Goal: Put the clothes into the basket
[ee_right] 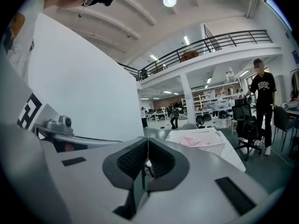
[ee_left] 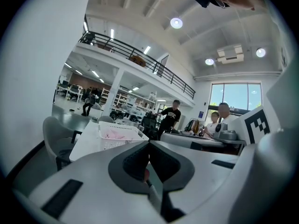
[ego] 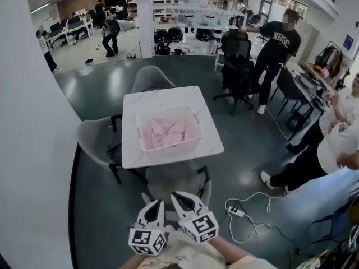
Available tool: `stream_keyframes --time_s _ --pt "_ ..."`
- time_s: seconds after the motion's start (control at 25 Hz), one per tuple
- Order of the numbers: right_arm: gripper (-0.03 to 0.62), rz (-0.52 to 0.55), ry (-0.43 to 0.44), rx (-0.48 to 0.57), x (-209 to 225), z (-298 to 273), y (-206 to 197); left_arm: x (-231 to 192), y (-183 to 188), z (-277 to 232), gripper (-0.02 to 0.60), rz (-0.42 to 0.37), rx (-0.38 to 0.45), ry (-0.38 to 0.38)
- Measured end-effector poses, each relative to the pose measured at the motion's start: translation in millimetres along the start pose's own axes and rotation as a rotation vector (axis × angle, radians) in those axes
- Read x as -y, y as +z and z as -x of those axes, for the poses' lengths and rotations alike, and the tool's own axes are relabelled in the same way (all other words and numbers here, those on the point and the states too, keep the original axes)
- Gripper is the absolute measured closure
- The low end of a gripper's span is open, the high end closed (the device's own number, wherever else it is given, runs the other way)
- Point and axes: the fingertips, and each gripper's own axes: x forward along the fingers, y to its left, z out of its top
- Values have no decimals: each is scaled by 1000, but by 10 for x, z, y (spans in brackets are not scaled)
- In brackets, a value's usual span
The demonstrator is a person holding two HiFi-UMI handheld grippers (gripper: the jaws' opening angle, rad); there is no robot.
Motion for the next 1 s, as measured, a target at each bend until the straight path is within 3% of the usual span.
stream_keyframes --time_s 1.0 --pt "585 5 -29 -32 127 33 -117 34 -112 -81 572 27 -19 -17"
